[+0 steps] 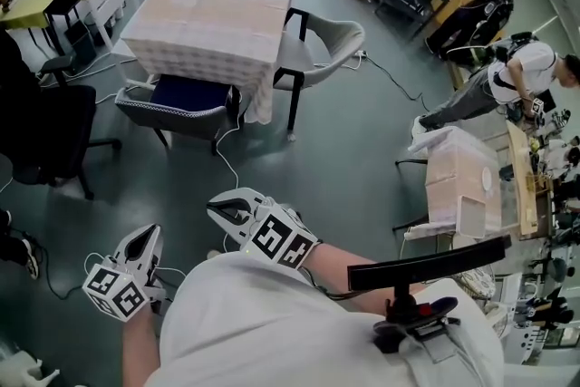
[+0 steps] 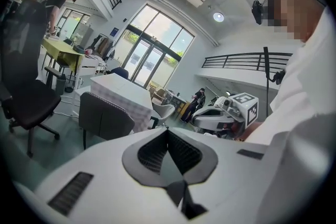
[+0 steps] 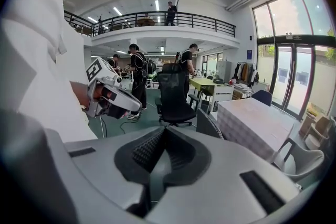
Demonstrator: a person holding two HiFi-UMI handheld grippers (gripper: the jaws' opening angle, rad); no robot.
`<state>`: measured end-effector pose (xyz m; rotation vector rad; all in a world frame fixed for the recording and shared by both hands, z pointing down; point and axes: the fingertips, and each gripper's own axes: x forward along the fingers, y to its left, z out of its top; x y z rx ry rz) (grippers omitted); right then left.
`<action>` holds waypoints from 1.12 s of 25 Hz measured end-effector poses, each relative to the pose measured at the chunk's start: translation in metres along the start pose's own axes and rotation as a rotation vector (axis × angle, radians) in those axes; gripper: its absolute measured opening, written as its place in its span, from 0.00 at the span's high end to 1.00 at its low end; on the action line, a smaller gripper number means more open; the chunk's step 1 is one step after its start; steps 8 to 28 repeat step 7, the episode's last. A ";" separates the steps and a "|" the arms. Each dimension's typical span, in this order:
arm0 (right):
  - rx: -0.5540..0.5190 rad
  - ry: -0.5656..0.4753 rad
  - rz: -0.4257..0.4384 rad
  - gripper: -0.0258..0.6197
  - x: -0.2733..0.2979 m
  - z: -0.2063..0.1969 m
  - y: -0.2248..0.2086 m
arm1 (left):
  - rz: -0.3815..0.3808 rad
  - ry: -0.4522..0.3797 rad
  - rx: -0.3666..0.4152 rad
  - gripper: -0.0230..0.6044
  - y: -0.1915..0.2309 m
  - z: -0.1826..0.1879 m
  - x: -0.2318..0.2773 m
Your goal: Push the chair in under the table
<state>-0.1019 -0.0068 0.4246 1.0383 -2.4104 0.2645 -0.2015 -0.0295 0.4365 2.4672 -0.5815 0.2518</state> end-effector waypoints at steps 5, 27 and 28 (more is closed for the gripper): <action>0.010 -0.003 0.002 0.94 0.001 -0.004 -0.007 | 0.015 0.000 -0.016 0.95 0.008 0.004 0.010; 0.010 0.002 0.001 0.94 0.002 -0.007 -0.012 | 0.022 0.006 -0.022 0.95 0.012 0.003 0.015; 0.010 0.002 0.001 0.94 0.002 -0.007 -0.012 | 0.022 0.006 -0.022 0.95 0.012 0.003 0.015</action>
